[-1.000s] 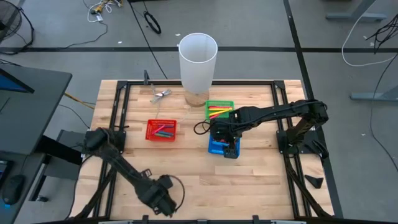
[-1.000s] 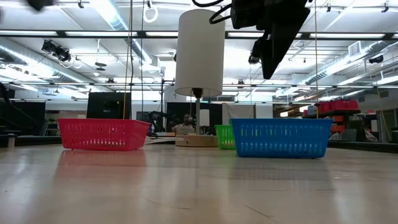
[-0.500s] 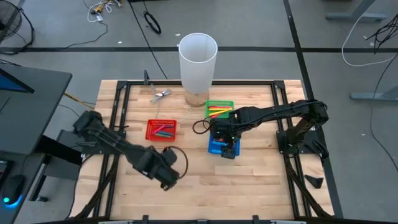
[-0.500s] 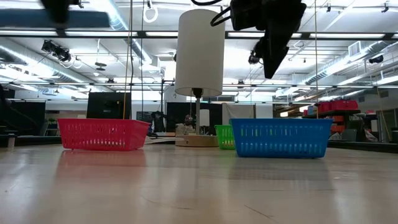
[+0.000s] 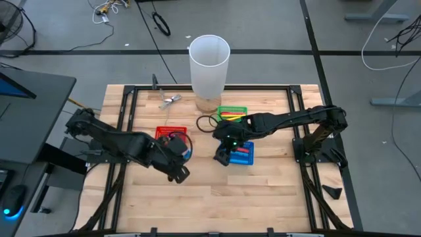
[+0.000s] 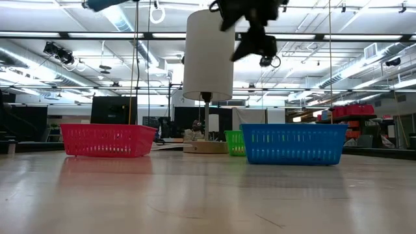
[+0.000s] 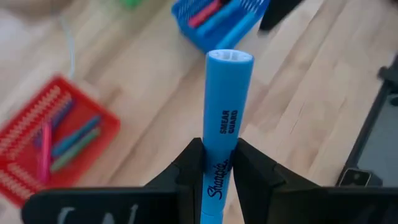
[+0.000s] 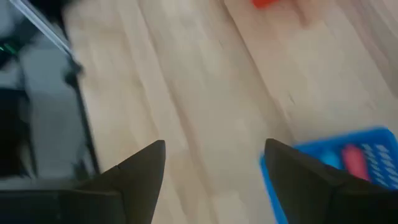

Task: Pick & Place Markers
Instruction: Put the blue highlighter into the blue bin

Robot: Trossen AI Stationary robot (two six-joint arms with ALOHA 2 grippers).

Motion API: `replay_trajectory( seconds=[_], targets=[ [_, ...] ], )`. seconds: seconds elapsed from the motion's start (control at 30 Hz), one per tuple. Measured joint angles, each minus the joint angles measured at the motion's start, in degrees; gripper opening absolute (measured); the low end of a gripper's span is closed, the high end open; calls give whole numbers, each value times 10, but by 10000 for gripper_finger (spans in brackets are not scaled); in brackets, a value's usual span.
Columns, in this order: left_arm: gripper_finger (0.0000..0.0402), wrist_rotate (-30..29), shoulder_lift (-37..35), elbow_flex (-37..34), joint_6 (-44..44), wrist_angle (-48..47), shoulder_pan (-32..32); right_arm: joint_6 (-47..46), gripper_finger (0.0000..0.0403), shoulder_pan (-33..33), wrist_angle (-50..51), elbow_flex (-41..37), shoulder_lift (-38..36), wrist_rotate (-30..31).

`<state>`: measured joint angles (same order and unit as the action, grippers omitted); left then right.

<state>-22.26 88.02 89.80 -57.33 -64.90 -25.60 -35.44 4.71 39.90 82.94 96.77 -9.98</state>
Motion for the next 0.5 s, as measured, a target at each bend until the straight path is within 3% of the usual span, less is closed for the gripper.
replay_trajectory(
  seconds=[0.2, 0.5],
  targets=[
    [70, -53, -27, 0, 60, 13, 4, -57, 275, 0, -77, 0, 0, -20],
    [68, -86, -35, 0, 255, 10, 3, -164, 275, 0, -151, 0, 0, -184]
  ],
)
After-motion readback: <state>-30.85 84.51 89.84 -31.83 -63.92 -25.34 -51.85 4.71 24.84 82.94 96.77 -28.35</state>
